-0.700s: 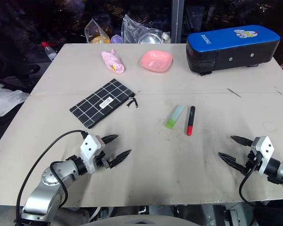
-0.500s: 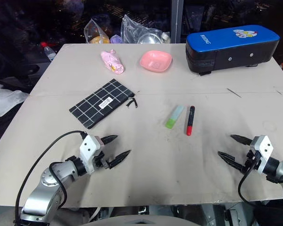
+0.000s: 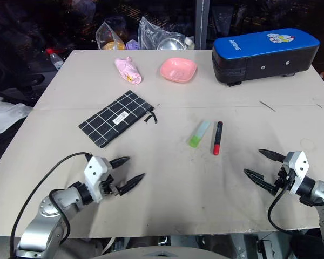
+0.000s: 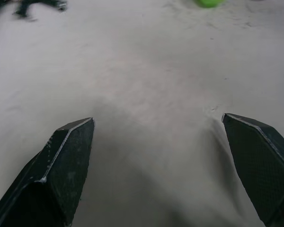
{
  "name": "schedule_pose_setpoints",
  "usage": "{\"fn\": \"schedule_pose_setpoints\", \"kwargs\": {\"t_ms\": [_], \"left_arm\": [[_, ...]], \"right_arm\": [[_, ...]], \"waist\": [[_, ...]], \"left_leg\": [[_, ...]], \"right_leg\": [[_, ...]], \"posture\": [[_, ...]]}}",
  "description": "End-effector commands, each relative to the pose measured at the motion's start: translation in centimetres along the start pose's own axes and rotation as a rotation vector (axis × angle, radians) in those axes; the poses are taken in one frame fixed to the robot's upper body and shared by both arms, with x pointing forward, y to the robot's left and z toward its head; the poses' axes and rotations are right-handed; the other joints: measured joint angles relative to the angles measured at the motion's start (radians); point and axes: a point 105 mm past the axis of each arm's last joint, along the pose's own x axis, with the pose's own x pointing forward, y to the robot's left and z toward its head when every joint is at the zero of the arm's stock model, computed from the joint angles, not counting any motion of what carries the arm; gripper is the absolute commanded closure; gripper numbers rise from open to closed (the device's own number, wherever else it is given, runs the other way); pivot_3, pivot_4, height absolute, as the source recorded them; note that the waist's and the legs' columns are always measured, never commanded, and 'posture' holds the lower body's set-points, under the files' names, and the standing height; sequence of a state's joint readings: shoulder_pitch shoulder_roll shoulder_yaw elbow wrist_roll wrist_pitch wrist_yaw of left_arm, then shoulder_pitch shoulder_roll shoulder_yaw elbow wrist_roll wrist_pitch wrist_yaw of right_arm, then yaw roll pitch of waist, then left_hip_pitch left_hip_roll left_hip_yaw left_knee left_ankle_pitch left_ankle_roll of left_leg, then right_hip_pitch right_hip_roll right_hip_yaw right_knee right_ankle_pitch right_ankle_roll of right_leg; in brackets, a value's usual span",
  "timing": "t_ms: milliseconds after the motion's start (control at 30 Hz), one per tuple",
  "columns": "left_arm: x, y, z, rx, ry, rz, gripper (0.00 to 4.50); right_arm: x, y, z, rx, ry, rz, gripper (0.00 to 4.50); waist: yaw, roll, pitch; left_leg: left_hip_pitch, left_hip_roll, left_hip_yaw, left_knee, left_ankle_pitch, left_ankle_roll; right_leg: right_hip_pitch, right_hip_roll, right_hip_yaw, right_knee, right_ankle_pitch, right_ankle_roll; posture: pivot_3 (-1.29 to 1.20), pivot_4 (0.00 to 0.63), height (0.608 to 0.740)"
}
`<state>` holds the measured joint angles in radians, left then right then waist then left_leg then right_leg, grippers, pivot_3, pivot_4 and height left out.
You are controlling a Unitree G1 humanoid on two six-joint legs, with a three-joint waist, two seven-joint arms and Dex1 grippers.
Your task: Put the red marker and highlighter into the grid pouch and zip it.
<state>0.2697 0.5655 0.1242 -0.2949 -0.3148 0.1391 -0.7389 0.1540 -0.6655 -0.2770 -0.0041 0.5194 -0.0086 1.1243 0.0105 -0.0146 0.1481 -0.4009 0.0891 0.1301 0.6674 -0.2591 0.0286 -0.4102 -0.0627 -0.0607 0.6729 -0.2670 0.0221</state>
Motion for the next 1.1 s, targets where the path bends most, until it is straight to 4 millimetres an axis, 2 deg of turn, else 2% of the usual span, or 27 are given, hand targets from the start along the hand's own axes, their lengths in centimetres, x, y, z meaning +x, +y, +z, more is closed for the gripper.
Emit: {"fn": "schedule_pose_setpoints", "kwargs": {"t_ms": [33,100,167,267,400,533,833,1100], "left_arm": [[-2.0,3.0,1.7,0.119,-0.042,0.145,0.11],[-3.0,3.5,1.6,0.184,-0.023,0.157,0.11],[-4.9,4.2,1.0,0.266,0.026,0.184,0.11],[-7.4,6.8,-0.1,0.359,0.095,0.283,0.11],[-8.3,9.6,-0.5,0.495,0.144,0.338,0.11],[-7.9,10.1,-1.0,0.621,0.177,0.27,0.11],[-5.3,11.8,0.2,0.955,0.185,0.162,0.11],[-1.7,13.3,1.3,1.03,0.154,0.12,0.11]], "right_arm": [[1.1,1.4,2.0,0.027,-0.082,0.091,0.0],[1.5,1.8,2.5,0.046,-0.105,0.11,0.0],[2.1,2.0,3.5,0.072,-0.156,0.136,0.0],[2.8,2.2,4.7,0.089,-0.209,0.174,0.0],[3.1,2.2,5.1,0.079,-0.208,0.195,0.0],[3.3,1.8,5.1,0.066,-0.199,0.195,0.0],[3.4,2.0,4.7,0.065,-0.194,0.195,0.0],[3.5,2.0,4.7,0.052,-0.201,0.174,0.0]], "waist": [[0.002,0.0,0.0],[0.002,0.0,0.0],[0.002,0.0,0.0],[0.0,-0.001,0.001],[0.011,-0.001,0.001],[0.007,-0.002,0.001],[0.006,0.0,0.0],[0.005,0.0,0.0]], "left_leg": [[0.0,0.0,0.0,0.0,0.0,0.0],[0.0,0.001,0.0,0.0,0.0,0.0],[-0.001,0.0,0.0,0.0,0.0,0.0],[-0.001,0.0,0.001,0.0,-0.001,0.002],[-0.001,0.0,0.0,0.0,-0.001,0.002],[-0.003,-0.001,0.0,0.001,-0.002,0.003],[-0.004,-0.001,0.0,0.001,-0.002,0.003],[-0.004,-0.002,0.001,0.002,-0.002,0.003]], "right_leg": [[0.0,0.0,0.0,0.0,0.0,0.0],[0.0,-0.001,0.0,0.0,0.0,0.0],[0.0,-0.002,0.0,0.0,-0.001,-0.001],[0.0,-0.002,0.0,-0.001,-0.001,-0.002],[-0.001,-0.003,-0.002,-0.001,-0.001,-0.002],[-0.002,-0.007,-0.004,-0.001,-0.001,-0.002],[-0.002,-0.007,-0.005,-0.001,0.0,0.001],[-0.001,-0.006,-0.006,0.0,0.001,0.002]], "posture": [[0.0,0.15,0.717],[0.0,0.15,0.717],[0.0,0.15,0.717],[0.0,0.15,0.717],[0.0,0.15,0.717],[0.0,0.15,0.717],[0.0,0.15,0.717],[0.0,0.15,0.717]]}}
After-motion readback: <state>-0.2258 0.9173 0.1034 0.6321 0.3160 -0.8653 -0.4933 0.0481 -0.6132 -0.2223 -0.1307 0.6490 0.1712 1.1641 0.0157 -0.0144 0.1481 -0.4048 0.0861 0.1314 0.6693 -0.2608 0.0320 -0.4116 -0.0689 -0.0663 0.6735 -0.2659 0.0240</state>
